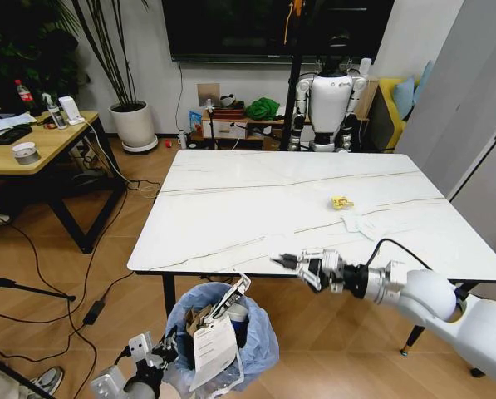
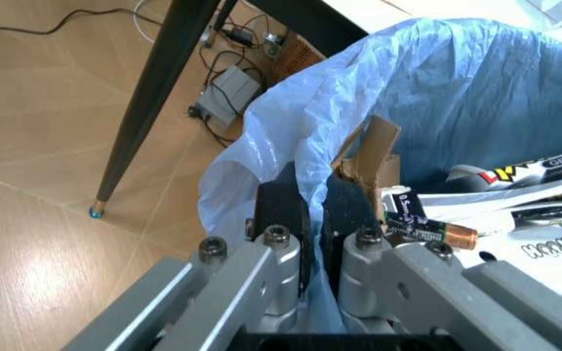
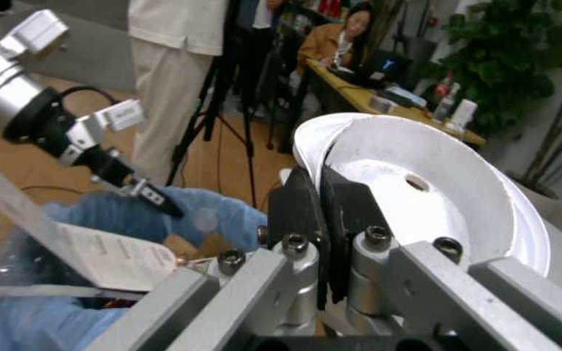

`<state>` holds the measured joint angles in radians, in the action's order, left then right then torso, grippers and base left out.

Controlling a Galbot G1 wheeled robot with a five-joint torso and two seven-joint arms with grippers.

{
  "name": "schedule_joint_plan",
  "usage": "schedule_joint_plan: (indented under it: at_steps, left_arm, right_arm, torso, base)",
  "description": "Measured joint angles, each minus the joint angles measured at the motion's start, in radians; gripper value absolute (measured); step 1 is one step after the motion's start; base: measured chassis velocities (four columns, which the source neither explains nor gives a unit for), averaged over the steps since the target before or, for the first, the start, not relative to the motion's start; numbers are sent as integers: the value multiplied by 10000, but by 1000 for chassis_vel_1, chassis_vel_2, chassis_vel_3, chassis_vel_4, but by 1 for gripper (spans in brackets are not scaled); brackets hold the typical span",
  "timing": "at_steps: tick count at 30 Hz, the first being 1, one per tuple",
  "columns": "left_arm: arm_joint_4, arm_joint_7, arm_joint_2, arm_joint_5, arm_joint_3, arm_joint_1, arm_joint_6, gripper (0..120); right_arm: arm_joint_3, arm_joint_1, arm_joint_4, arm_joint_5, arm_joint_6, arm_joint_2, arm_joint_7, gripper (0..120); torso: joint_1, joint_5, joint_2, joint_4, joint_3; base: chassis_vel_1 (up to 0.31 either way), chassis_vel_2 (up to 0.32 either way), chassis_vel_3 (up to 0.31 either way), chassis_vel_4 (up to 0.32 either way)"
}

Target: Pick up the trash bin and place the trash from the table into it.

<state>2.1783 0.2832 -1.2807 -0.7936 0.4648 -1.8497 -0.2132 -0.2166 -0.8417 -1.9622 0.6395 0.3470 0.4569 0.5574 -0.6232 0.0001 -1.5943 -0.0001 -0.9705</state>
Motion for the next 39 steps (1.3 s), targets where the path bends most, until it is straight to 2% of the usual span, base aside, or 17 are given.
schedule_joint_plan:
  at_steps: [6, 12, 20, 25, 31, 39]
  left_arm:
    - [-60, 14, -2, -5, -110, 118, -34, 0]
    - [-130, 11, 9, 29, -194, 149, -41, 0]
    - [-266, -8, 115, 35, -217, 194, -49, 0]
    - [-348, -17, 94, 42, -255, 271, -51, 0]
    - [-363, -24, 64, 47, -248, 301, -59, 0]
    - [-320, -29, -10, 68, -209, 282, -62, 0]
  right_arm:
    - [-272, -35, 83, -517, 205, 242, 655, 0]
    - [-682, 31, 290, -623, 353, 555, 772, 0]
    - [-1551, 538, 789, -547, 144, 1551, 663, 0]
    - [-1851, 719, 978, -219, 24, 1764, 630, 0]
    - [-3116, 1922, 1663, 370, -147, 2860, 430, 0]
    - [-3737, 2049, 2111, 169, -50, 3372, 415, 0]
  torso:
    - [0, -1, 0, 0, 0]
    - [0, -3, 0, 0, 0]
    - [-1, 1, 1, 2, -1]
    - [-1, -5, 1, 1, -1]
    - [-2, -1, 2, 4, -1]
    - [-2, -2, 3, 1, -1]
  base:
    - [0, 0, 0, 0]
    - [0, 0, 0, 0]
    - [0, 0, 0, 0]
    - [0, 0, 0, 0]
    - [0, 0, 0, 0]
    - [0, 0, 0, 0]
